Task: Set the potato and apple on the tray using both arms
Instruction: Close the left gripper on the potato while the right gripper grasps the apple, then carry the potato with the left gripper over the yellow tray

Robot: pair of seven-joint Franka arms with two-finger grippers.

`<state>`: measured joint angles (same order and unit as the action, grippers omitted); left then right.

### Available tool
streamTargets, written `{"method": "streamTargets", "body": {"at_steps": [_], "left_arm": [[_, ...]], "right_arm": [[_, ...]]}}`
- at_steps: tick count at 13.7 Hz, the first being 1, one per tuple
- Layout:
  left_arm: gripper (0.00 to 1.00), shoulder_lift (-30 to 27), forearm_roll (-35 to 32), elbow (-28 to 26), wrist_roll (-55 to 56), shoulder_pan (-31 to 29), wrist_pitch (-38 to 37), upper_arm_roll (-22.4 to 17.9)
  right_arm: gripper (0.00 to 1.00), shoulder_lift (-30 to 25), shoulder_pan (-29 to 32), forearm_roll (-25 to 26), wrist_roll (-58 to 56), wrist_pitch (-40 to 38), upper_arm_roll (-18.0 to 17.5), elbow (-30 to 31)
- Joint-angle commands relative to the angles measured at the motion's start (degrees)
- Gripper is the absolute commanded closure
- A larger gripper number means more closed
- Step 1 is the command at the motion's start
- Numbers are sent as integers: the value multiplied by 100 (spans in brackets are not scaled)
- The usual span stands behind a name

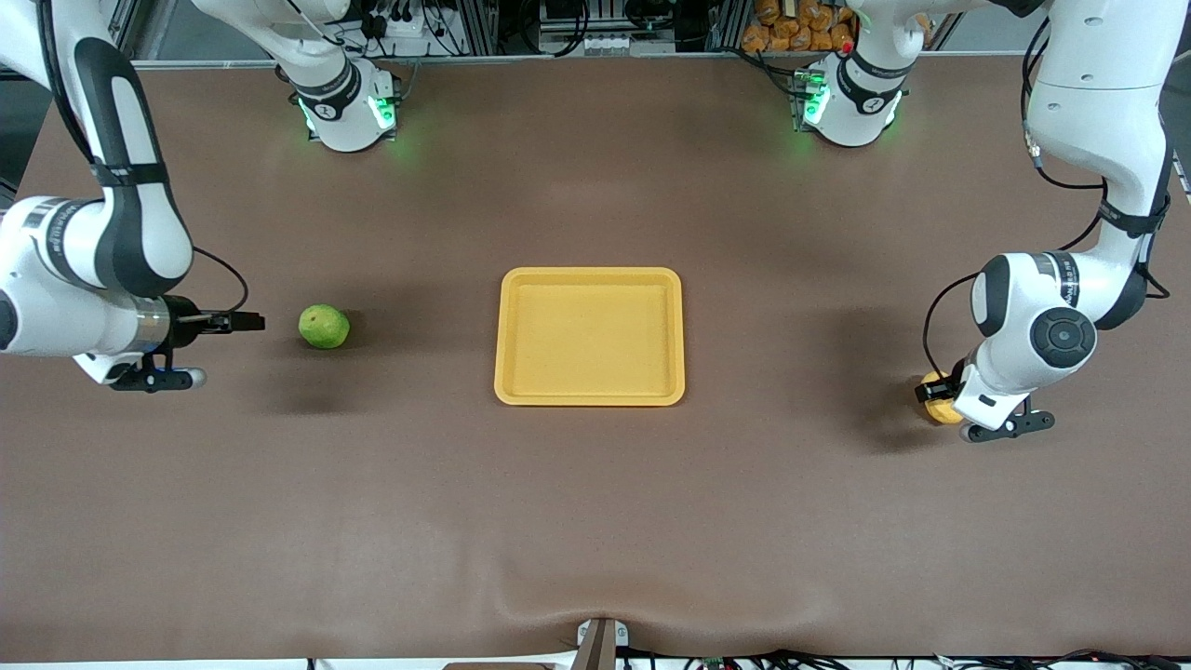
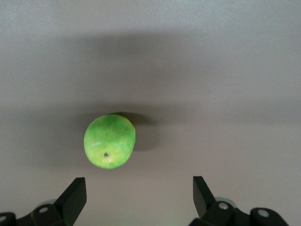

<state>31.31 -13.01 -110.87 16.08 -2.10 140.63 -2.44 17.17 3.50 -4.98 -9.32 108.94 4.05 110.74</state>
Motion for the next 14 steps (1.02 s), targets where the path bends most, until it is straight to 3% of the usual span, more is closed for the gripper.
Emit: {"method": "streamTargets", "body": {"at_steps": [1, 2, 3, 7, 11, 14], "left_arm": [[70, 86, -211, 110, 141, 17, 70, -11], [95, 86, -211, 118, 158, 60, 61, -2], [100, 94, -159, 153, 211, 69, 61, 24], [100, -89, -193, 171, 212, 70, -26, 207], [100, -117, -141, 399, 167, 61, -308, 1226], [100, 15, -141, 803, 272, 244, -317, 1746]], "right_arm": [[0, -178, 54, -99, 97, 495, -106, 465], [0, -161, 54, -99, 123, 610, -167, 509], [0, -152, 63, -99, 228, 698, -194, 579], [0, -135, 81, -99, 791, 1374, -519, 1018], [0, -143, 72, -99, 861, 1937, -563, 1528], [0, -135, 54, -108, 1247, 2114, -712, 1696]]}}
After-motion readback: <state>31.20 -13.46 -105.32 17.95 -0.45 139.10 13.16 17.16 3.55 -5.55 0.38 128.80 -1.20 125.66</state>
